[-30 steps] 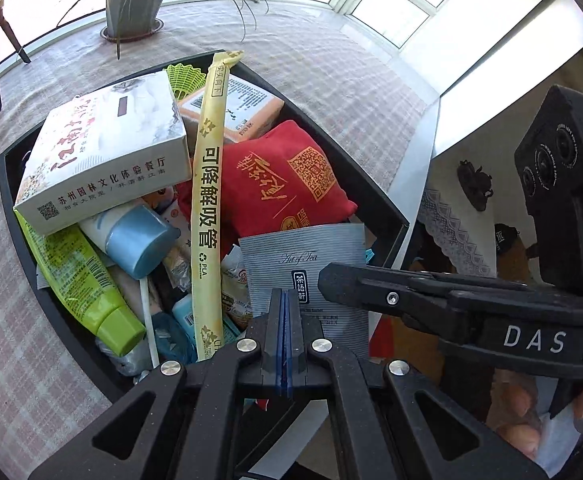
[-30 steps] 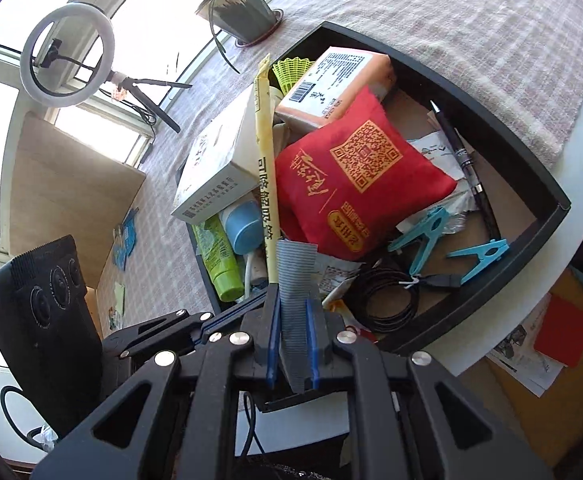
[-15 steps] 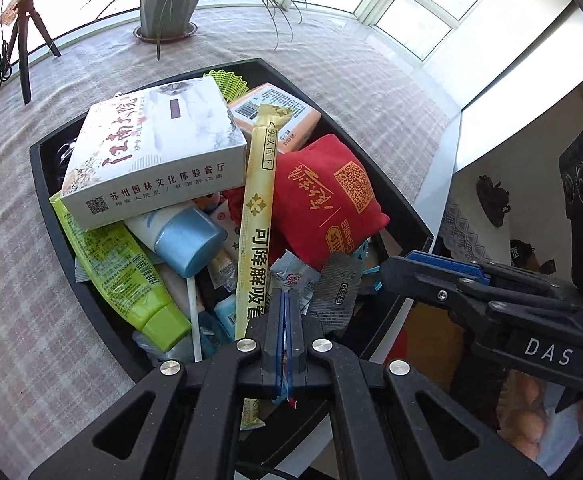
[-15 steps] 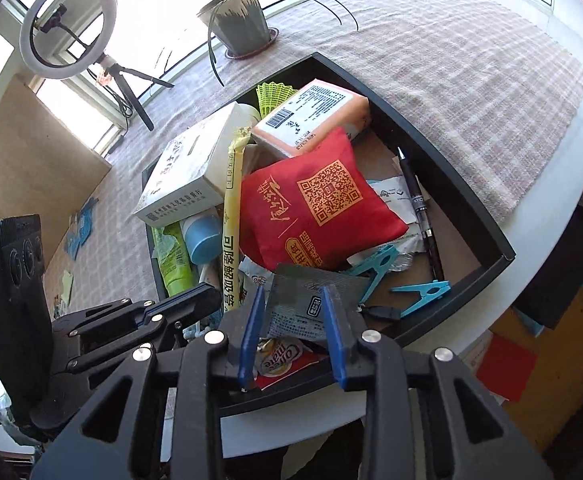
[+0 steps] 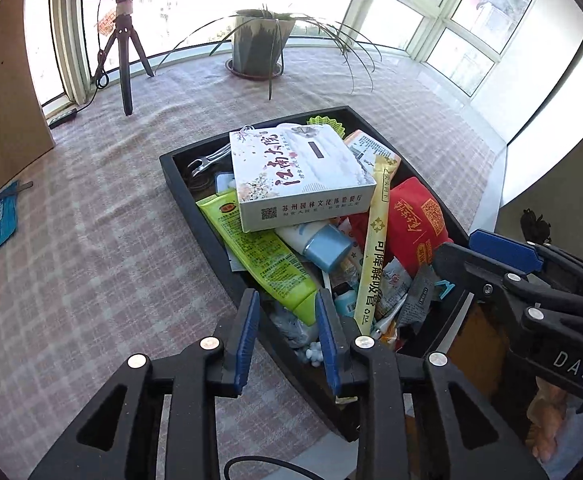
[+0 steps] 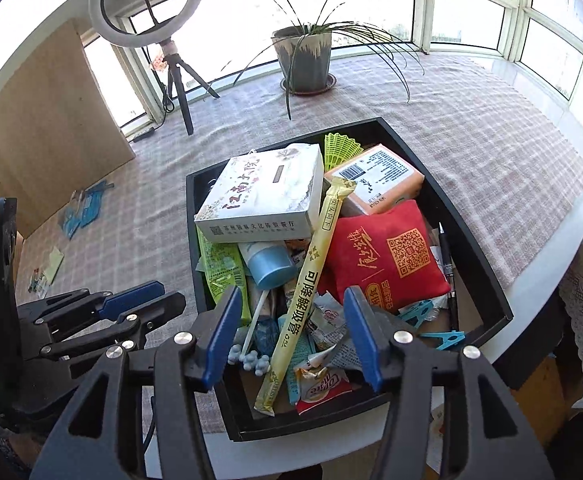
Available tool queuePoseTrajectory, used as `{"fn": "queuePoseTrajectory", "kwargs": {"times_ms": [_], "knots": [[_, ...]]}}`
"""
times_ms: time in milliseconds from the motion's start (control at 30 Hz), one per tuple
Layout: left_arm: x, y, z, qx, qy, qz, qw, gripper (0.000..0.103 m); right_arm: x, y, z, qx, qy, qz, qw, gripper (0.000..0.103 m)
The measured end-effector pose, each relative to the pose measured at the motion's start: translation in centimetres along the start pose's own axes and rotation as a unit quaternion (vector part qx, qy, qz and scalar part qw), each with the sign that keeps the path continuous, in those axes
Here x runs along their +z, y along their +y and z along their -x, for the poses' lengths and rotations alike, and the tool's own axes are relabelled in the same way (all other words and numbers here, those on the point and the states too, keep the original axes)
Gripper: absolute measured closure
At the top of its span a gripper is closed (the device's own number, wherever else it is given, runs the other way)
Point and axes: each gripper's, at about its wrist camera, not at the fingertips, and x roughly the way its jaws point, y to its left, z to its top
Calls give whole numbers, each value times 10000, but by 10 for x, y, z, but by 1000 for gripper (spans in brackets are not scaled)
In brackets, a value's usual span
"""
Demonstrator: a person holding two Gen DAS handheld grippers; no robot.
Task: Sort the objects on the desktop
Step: 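Carry the grey sachet over the tray and open both grippers, then move both grippers back to the clothespin and cloth on the table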
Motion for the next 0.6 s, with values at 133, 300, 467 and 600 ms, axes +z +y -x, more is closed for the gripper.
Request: {"fn": "queuePoseTrajectory", "kwargs": {"times_ms": [133, 300, 467, 600], "knots": [[-2, 26, 24, 329, -294, 177, 9989, 60, 6, 29, 5, -62, -207, 322, 9992, 50], [-7, 61, 53, 770, -547, 409, 9947, 56, 13, 65, 5, 205, -299, 562, 9978, 49], [-17, 97, 78, 1008, -687, 741, 9898, 56, 19, 100, 0, 472, -422, 626, 9960, 49], [-25, 125, 96, 1291, -828, 911, 9840, 56, 24, 129, -8, 747, -332, 717, 9941, 49]]}}
